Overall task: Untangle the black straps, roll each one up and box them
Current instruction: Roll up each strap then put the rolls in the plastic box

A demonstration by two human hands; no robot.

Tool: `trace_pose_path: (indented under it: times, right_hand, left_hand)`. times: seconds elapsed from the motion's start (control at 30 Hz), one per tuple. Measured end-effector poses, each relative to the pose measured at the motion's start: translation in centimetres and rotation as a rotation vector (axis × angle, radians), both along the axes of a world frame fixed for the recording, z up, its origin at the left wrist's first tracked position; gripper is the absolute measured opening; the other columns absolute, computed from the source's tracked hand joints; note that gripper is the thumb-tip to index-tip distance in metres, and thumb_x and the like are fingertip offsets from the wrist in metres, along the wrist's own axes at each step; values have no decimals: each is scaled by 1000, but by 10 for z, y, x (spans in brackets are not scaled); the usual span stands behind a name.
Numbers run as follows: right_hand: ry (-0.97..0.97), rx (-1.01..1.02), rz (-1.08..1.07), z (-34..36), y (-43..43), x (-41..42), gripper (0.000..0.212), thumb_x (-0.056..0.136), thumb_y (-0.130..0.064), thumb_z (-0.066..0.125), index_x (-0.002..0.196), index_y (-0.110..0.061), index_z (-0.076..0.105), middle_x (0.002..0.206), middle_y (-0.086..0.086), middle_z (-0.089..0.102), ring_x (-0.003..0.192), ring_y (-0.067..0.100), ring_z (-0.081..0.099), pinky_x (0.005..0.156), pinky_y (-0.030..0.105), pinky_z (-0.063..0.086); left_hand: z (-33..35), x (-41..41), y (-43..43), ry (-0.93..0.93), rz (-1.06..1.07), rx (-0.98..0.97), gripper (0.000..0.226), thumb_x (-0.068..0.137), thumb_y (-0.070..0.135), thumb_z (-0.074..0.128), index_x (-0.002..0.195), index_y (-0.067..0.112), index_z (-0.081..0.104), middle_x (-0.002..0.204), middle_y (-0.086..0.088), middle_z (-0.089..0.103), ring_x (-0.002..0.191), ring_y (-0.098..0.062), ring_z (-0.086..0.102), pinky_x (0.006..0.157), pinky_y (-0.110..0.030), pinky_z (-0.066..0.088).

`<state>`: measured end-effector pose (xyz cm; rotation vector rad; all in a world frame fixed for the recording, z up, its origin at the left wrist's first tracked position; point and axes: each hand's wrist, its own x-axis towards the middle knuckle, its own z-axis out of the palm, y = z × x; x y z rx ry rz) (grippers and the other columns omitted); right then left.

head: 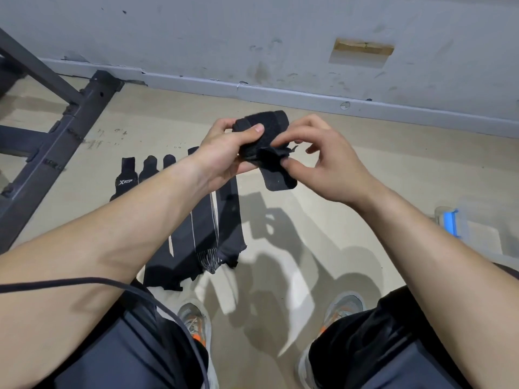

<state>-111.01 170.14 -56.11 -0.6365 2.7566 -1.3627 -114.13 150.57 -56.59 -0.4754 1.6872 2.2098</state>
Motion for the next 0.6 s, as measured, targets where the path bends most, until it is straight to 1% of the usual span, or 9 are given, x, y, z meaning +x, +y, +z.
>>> trace_pose_path:
  times: [0.1,0.2,0.23,0.27,0.33,0.4,0.47,0.53,0.6]
  right_hand:
    - [145,66,-63,1,4,-6,11,88,-19,72,96,-26,76,99,-6,60,98,15,54,83,12,33]
    - [161,46,-117,-1,10,-9,9,87,-18,72,93,-24,77,91,-16,54,94,12,52,78,9,33]
    - [155,38,-133,-2,11,-10,10,87,-18,73,93,-24,76,90,-19,52,93,11,52,78,8,32]
    - [149,29,-148,-3,11,-10,10,87,-18,72,94,-24,76,90,-20,51,93,11,52,77,7,32]
    - [136,17,-184,-6,12,-12,8,87,-18,71,93,-23,74,91,-18,49,92,12,53,77,6,32]
    - [116,5,-227,-8,13,-14,5,88,-20,71,89,-24,69,93,-13,50,92,12,53,75,7,32]
    - [93,-19,-255,-9,14,-16,5,88,-21,71,87,-24,67,93,-11,51,91,12,54,74,10,33]
    - [66,-37,-267,-10,14,-16,4,87,-22,72,86,-22,68,91,-14,50,90,11,54,73,14,35]
    - [32,-58,-278,-10,13,-16,4,86,-21,75,86,-22,70,89,-15,51,87,7,54,72,16,37]
  left_hand:
    - [-4,4,5,13,-100,-92,37,90,12,75,110,27,48,105,-4,71,82,-22,73,92,-52,59]
    - [-5,13,15,19,-220,-116,37,90,4,71,114,22,49,86,6,62,57,-10,63,93,-50,57]
    - [-5,15,18,24,-254,-107,37,92,1,67,118,21,50,85,6,60,53,-9,61,94,-49,56]
    - [-5,17,19,33,-286,-99,38,94,0,63,123,22,53,90,5,61,57,-10,63,96,-49,55]
    - [-4,18,21,42,-344,-75,40,98,3,59,130,28,60,106,0,68,81,-18,72,101,-52,54]
    - [-2,20,25,45,-358,-51,36,102,10,55,129,32,63,109,2,73,102,-25,73,101,-52,54]
    - [2,23,29,51,-341,-56,29,105,18,52,128,32,65,103,7,75,105,-25,72,100,-52,55]
    - [4,24,32,60,-337,-77,26,107,34,49,127,32,66,101,11,76,106,-23,73,100,-51,55]
    - [6,25,30,66,-341,-101,33,104,50,48,124,31,67,101,13,76,107,-19,72,96,-46,57]
